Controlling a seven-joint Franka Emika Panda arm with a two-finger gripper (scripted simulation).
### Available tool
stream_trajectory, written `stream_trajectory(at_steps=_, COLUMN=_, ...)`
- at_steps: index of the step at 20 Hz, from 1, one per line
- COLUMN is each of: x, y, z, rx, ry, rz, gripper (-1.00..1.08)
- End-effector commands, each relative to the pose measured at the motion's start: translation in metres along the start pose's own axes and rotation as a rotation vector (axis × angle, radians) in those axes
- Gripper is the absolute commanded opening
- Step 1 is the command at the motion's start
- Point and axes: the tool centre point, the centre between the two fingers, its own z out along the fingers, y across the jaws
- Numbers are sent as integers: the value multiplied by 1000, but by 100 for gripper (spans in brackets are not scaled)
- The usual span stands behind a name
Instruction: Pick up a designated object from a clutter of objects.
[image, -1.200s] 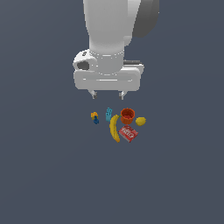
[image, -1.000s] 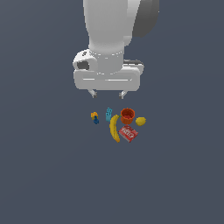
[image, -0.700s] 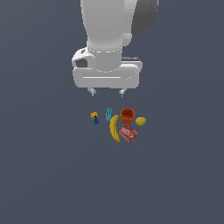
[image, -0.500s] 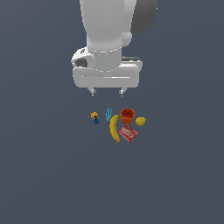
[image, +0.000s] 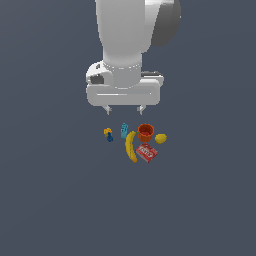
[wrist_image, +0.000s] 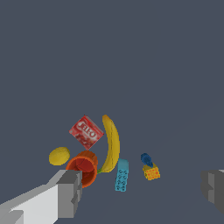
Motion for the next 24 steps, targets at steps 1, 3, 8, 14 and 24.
stream_trajectory(at_steps=1, x=2, y=-4, z=12, rx=-4, ry=-2, rz=-35, gripper=100)
stream_trajectory(at_steps=3, x=5, y=-8, z=24, rx=-8, ry=-4, rz=-71, gripper=100)
stream_trajectory(at_steps=8, x=10, y=-23, z=65, rx=-19, ry=-10, rz=-196, gripper=100)
stream_trajectory(at_steps=14, x=10, y=-49, z=132, rx=-25, ry=-18, rz=-406, gripper=100)
stream_trajectory(at_steps=24, x=-8, y=-89, z=220, rx=-11, ry=-25, rz=-693, gripper=100)
